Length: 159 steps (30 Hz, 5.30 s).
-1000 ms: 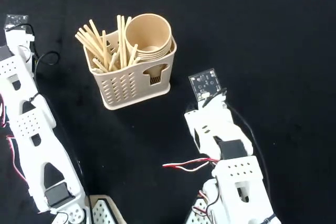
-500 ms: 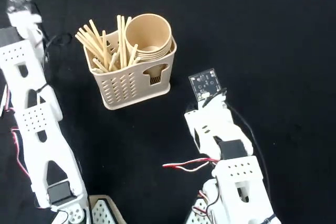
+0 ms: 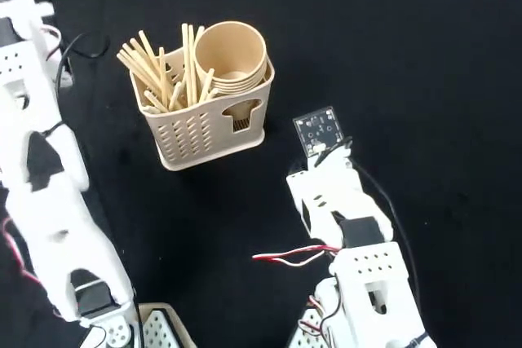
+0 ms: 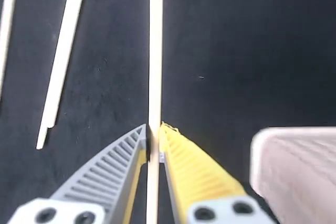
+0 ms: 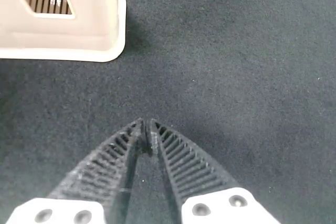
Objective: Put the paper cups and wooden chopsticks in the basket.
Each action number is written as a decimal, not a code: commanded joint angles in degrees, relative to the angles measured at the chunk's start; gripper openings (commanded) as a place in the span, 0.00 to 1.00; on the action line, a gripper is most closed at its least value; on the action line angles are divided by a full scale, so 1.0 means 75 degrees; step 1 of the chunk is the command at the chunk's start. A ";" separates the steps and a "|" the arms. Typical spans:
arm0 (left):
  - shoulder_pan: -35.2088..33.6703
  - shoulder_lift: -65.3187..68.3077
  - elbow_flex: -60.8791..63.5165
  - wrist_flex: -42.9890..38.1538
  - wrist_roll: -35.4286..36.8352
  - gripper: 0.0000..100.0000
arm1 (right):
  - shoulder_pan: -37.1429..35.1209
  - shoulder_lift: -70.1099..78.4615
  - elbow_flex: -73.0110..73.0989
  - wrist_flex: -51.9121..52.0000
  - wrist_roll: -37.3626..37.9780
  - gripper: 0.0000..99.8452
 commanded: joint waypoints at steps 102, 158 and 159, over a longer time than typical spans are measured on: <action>-0.2174 0.0996 0.2491 -0.5744 -0.2309 0.15 | 0.0035 -0.0111 -0.0053 -0.0188 0.0059 0.01; -0.1014 0.3165 -0.5128 0.0035 -0.0574 0.03 | 0.0035 -0.0111 -0.0076 -0.0141 0.0059 0.01; -0.1014 0.2860 -0.5081 0.0035 -0.0340 0.03 | 0.0035 -0.0111 -0.0076 -0.0141 0.0059 0.01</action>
